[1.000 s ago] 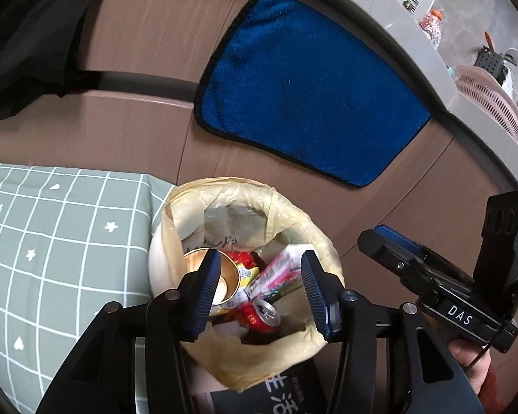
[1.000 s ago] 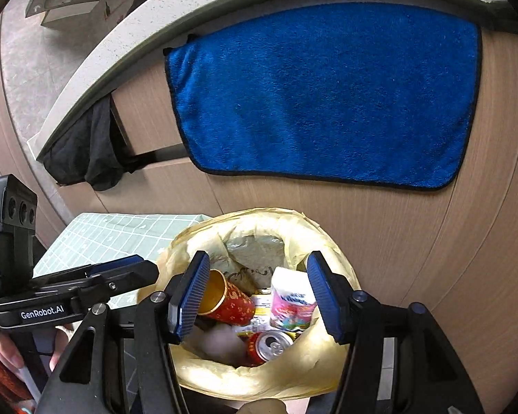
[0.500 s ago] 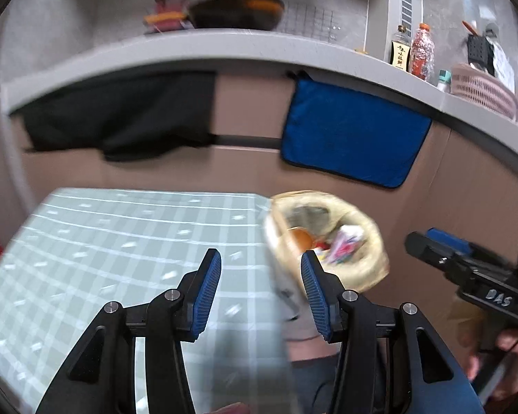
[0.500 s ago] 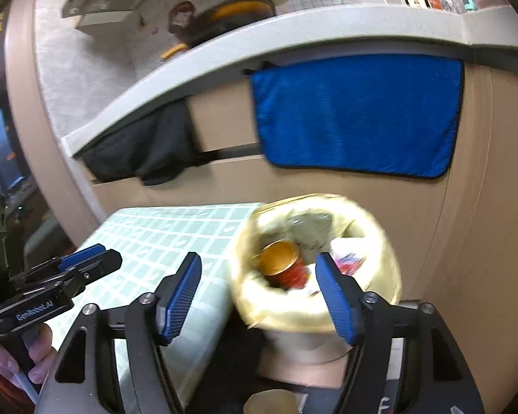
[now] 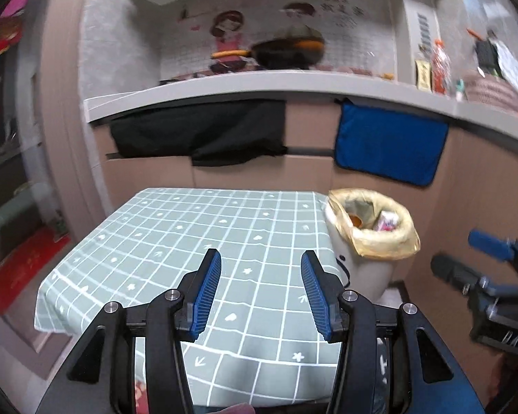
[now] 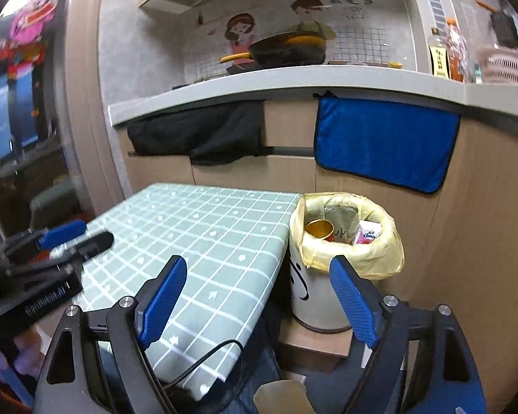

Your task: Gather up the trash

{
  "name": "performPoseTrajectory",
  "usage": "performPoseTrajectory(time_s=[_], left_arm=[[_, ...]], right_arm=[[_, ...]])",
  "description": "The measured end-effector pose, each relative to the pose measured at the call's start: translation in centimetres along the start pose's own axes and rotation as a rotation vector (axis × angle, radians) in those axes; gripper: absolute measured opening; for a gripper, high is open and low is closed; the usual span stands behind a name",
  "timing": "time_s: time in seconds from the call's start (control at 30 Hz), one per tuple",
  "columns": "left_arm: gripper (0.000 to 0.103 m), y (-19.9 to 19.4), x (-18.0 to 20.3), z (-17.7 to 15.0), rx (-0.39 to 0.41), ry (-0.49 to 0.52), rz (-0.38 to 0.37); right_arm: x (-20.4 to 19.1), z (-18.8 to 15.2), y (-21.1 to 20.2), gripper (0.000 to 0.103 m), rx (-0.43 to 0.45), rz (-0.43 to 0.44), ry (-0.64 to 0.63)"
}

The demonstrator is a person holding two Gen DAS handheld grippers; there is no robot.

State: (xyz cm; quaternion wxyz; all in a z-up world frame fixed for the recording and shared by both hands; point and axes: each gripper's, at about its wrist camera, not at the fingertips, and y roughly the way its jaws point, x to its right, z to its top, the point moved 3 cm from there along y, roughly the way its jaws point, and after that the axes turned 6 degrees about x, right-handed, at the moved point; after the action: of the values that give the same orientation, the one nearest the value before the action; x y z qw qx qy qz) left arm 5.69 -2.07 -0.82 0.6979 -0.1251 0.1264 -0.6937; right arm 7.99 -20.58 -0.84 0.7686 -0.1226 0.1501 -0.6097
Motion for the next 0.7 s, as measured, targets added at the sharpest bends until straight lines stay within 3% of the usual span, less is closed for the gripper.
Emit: performPoseTrajectory(time_s=[0.17, 0.33, 0.7], left_arm=[[0.049, -2.2, -1.5, 0.1, 0.047, -0.024, 0.044], [0.049, -3.1, -2.6, -0.3, 0.044, -0.041, 0.053], [0.049, -4.0, -3.1, -0.4, 0.06, -0.065, 0.06]], right_arm=[[-2.0, -0.4, -0.7, 0.083, -0.007, 0.043, 0.003], [-3.6, -0.6, -1.2, 0.083, -0.006, 0.052, -0.022], [-4.1, -0.6, -1.7, 0.083, -0.002, 0.044, -0.023]])
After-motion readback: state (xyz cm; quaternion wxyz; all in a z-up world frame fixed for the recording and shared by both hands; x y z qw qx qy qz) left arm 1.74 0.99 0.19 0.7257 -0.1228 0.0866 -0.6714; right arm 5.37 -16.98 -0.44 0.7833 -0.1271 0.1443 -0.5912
